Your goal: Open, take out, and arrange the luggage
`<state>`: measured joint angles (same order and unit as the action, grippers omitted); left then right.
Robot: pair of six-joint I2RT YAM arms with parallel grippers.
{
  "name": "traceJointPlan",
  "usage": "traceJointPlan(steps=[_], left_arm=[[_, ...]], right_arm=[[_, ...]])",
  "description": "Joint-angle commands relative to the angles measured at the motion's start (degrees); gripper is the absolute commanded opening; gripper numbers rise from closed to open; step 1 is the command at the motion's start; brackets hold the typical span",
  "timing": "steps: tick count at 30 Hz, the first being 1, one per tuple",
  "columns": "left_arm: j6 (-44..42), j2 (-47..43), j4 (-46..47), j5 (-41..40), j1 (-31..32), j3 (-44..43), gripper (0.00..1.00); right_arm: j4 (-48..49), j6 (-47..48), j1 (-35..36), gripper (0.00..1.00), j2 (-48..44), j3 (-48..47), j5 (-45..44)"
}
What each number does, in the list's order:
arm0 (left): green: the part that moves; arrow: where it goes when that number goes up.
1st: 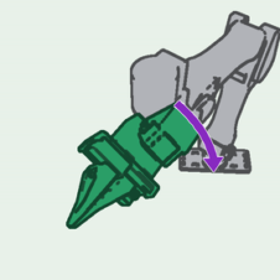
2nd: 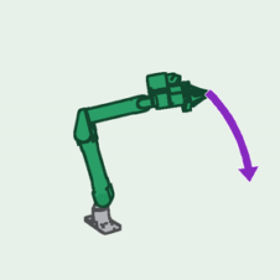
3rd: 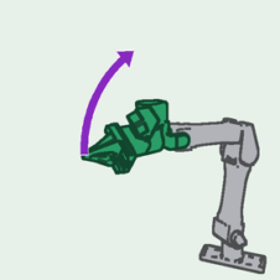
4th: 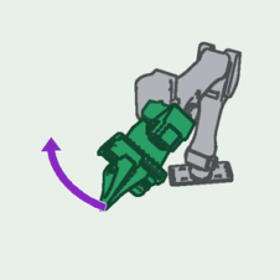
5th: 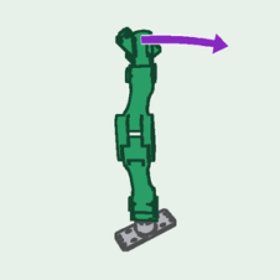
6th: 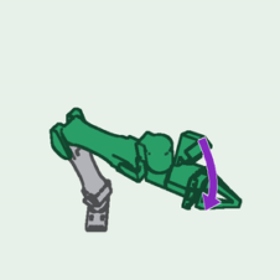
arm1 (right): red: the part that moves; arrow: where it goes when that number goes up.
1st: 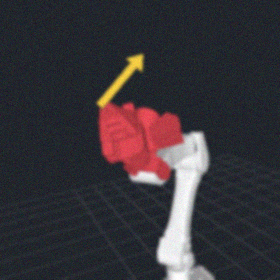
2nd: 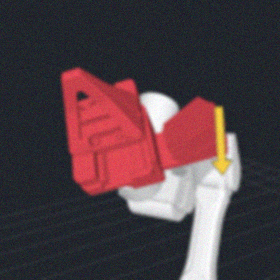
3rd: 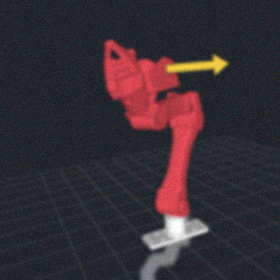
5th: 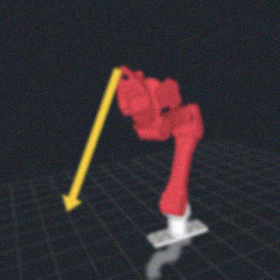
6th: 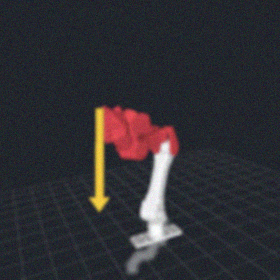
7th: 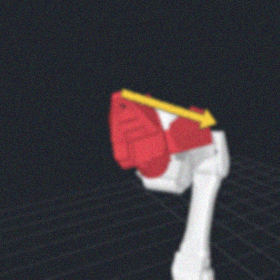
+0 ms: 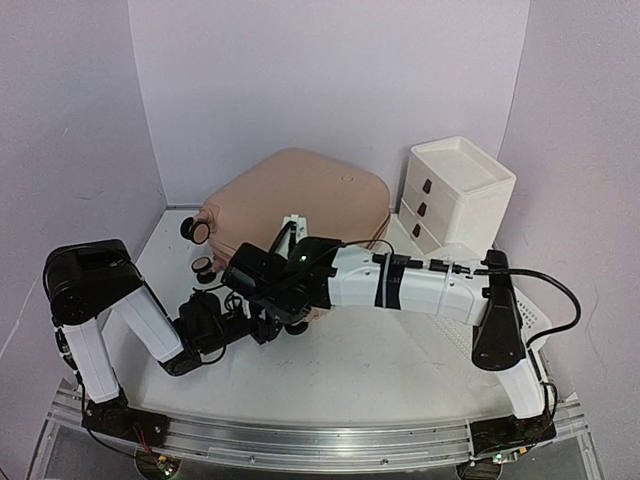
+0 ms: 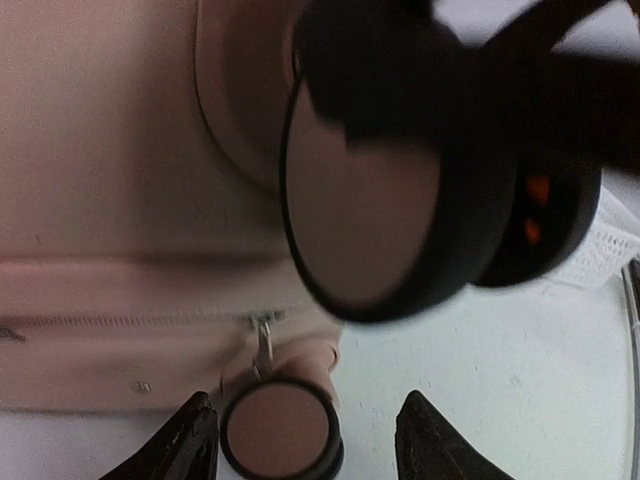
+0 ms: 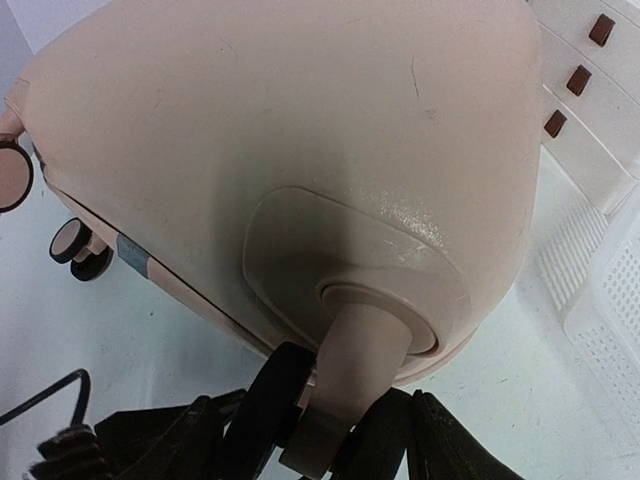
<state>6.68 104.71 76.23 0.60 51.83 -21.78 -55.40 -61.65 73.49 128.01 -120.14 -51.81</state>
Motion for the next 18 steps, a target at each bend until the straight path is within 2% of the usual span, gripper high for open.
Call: traceJointPlan(steps=[1,9,18], left_arm=[[-1.32,1.53,6.77,-2.65,0.02,-3.89,0.59],[-2.45,5.07,6.81,-3.34,0.02,-5.58,0.39],[-3.71,7.43,6.75,-5.35,0.02,-8.07,0.32]], right_arm=[[0.49,1.88,0.06,0.5,-4.17,1.57,3.17],[2.28,1.53,0.07,0.5,-5.2,2.25,5.29],[3.11,1.01,0.11,0.49,-5.6,2.59,6.19]])
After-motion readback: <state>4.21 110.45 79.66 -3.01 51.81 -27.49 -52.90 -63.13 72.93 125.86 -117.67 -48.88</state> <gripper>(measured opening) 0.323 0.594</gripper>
